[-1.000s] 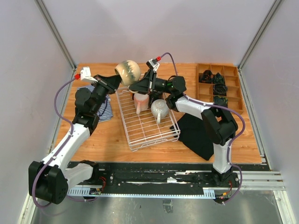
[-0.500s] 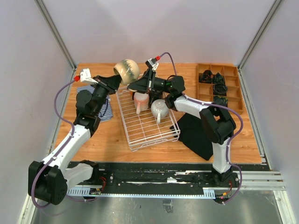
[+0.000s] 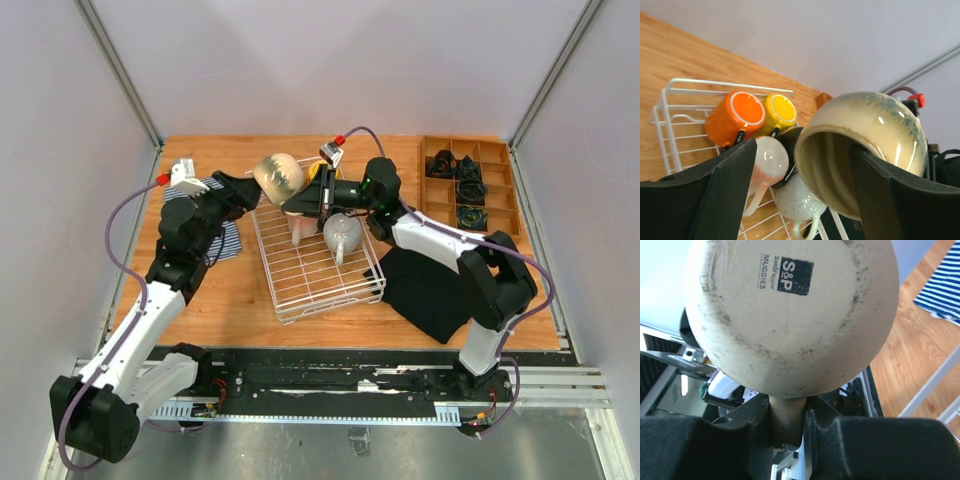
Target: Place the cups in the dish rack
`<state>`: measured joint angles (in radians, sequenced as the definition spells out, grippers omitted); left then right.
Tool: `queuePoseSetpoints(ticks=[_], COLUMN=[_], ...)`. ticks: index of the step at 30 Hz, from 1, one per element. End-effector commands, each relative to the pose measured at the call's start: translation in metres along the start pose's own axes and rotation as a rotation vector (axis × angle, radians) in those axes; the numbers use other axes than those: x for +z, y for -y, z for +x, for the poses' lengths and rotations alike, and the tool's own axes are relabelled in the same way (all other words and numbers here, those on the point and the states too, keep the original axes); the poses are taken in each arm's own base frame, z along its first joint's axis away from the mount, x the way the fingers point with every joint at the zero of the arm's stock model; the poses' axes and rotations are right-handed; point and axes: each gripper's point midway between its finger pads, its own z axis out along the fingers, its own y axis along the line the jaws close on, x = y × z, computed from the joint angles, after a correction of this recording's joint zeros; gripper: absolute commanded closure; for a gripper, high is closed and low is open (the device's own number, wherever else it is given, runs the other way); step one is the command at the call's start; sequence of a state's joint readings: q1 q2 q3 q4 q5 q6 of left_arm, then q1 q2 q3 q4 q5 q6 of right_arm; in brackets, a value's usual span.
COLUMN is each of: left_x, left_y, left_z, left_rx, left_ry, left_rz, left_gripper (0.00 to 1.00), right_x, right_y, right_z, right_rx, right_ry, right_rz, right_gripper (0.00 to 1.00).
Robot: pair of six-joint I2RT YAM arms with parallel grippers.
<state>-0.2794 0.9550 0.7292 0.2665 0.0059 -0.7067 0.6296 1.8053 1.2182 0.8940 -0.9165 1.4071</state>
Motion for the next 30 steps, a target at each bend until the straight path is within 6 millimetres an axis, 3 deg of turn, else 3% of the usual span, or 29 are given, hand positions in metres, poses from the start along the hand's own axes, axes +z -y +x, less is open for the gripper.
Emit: queuePoseSetpoints(ticks=[1,9,13,16,30], left_x=[-0.021,-0.039,-0.031,-0.025,-0.034], left_y=[-0.013,-0.041,-0.041,-0.038,-0.036], left_z=[-0.022,-0.059,-0.060,-0.053,-0.041], left_rx=[0.008,-0.014,-0.065,-0.106,-0.147], left_ry=[0.041,0.105,0.089,0.063,0.037], left_rz=[-0.089,-0.299,-0.309,-0.292,-0.263], left_gripper=[0.20,0.19,0.19,0.19,0.20], right_x=[-0.017,-0.060,-0.090,-0.102,-0.097], right_y=[-0.015,0.024,0.040,0.044,0.044], right_z=[0.004,0.018,0.014,0.025,0.060], right_rx=[-0.225,-0.292,-0.297,-0.289,-0.426], right_ry=[-0.024,-0.030,0.066,0.090,0.161], right_rz=[0.087,0.502,0.793,0.928,1.215], right_gripper=[0.99,0.99,0.99,0.99,0.99])
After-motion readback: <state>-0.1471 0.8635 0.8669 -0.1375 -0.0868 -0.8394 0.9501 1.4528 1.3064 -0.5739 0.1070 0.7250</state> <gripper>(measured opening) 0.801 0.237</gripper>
